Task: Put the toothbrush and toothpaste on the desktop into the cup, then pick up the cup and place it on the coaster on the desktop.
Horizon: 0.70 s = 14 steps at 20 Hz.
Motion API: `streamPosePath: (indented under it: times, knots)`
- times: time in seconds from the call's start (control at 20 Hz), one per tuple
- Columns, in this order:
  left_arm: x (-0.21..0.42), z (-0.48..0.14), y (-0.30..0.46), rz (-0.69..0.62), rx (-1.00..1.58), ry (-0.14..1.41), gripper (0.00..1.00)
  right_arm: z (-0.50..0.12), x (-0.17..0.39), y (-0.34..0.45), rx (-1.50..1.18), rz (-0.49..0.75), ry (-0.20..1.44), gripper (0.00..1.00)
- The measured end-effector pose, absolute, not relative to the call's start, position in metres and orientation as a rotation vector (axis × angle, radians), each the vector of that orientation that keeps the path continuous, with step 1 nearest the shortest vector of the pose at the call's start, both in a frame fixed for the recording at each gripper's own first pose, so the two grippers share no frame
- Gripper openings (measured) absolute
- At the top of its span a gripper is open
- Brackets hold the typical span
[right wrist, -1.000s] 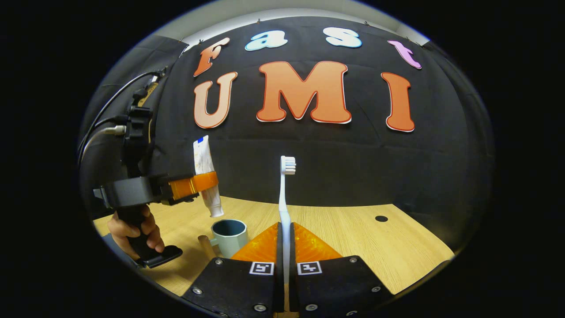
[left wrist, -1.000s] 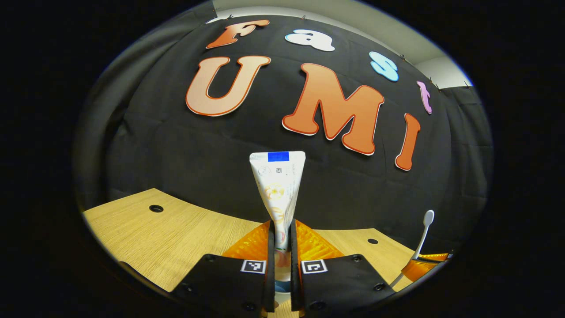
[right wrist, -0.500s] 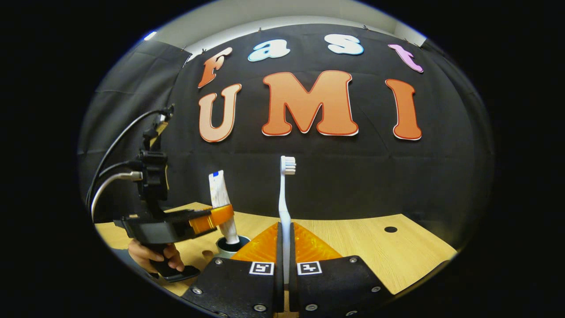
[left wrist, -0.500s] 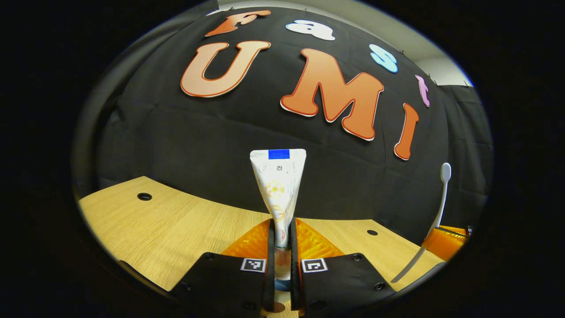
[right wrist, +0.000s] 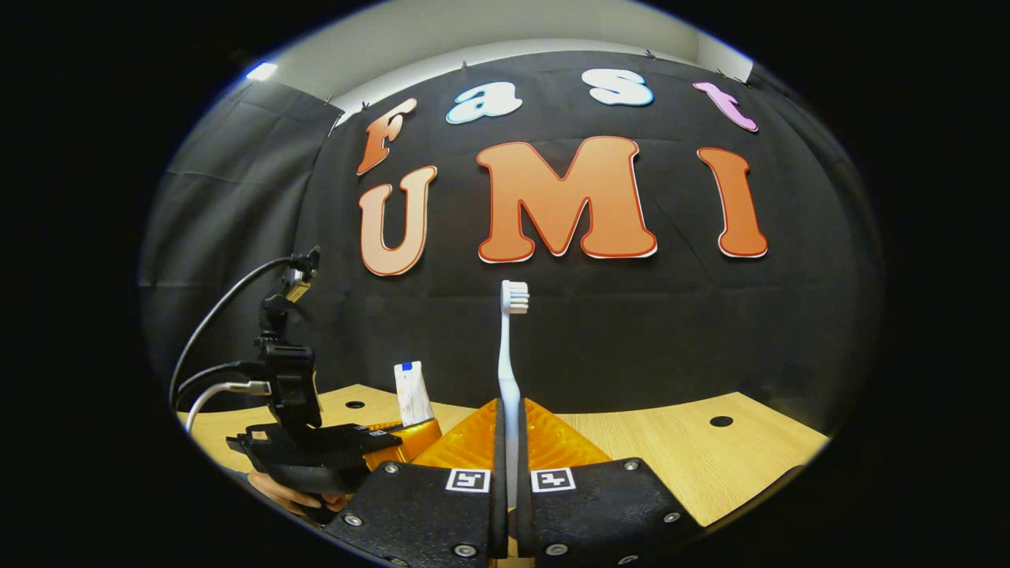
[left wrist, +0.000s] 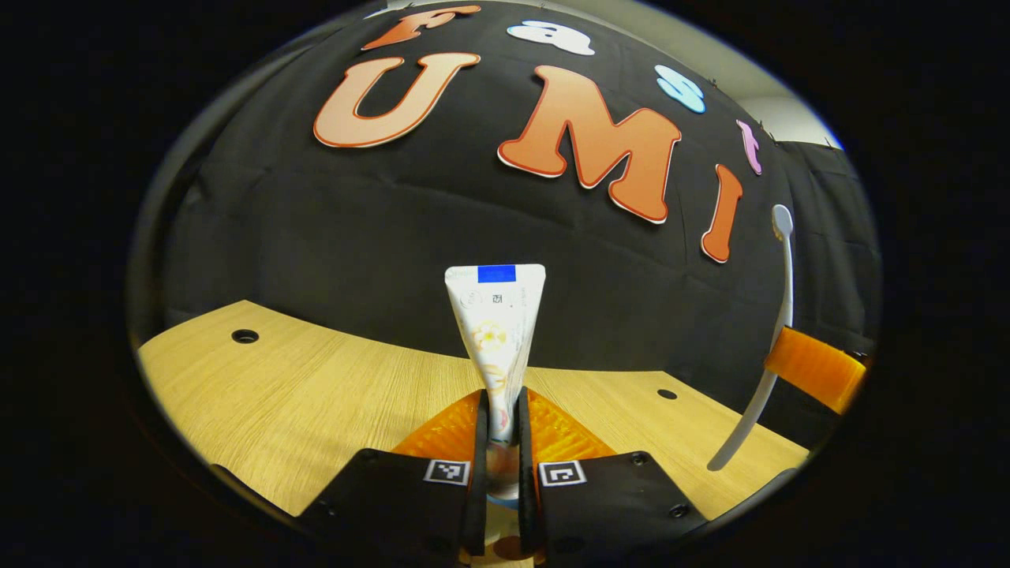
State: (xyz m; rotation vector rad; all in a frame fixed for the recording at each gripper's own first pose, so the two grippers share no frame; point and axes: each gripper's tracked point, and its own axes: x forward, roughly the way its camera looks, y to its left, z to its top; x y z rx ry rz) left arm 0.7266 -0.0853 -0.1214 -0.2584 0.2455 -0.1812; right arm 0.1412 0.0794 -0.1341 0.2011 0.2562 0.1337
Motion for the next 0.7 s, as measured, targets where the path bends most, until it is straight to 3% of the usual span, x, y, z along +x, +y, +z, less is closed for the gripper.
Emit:
streamPosePath:
  times: [0.3, 0.4, 0.45, 0.55, 0.6, 0.65, 0.7]
  knots:
    - [0.724, -0.123, -0.089, -0.228, -0.258, 0.261, 0.27, -0.146, 0.153, 0.092, 0.231, 0.139, 0.271, 0.05]
    - [0.723, -0.124, -0.088, -0.231, -0.243, 0.273, 0.24, -0.149, 0.157, 0.099, 0.249, 0.152, 0.271, 0.05]
    - [0.721, -0.122, -0.086, -0.232, -0.242, 0.268, 0.46, -0.149, 0.16, 0.101, 0.252, 0.163, 0.263, 0.06]
    - [0.718, -0.112, -0.082, -0.235, -0.26, 0.245, 0.48, -0.148, 0.164, 0.105, 0.256, 0.175, 0.252, 0.05]
    - [0.72, -0.107, -0.08, -0.236, -0.268, 0.227, 0.56, -0.15, 0.166, 0.104, 0.258, 0.171, 0.249, 0.05]
    - [0.717, -0.096, -0.076, -0.238, -0.268, 0.21, 0.58, -0.152, 0.169, 0.105, 0.265, 0.172, 0.249, 0.05]
    - [0.716, -0.09, -0.074, -0.233, -0.259, 0.191, 0.77, -0.152, 0.171, 0.107, 0.282, 0.174, 0.245, 0.05]
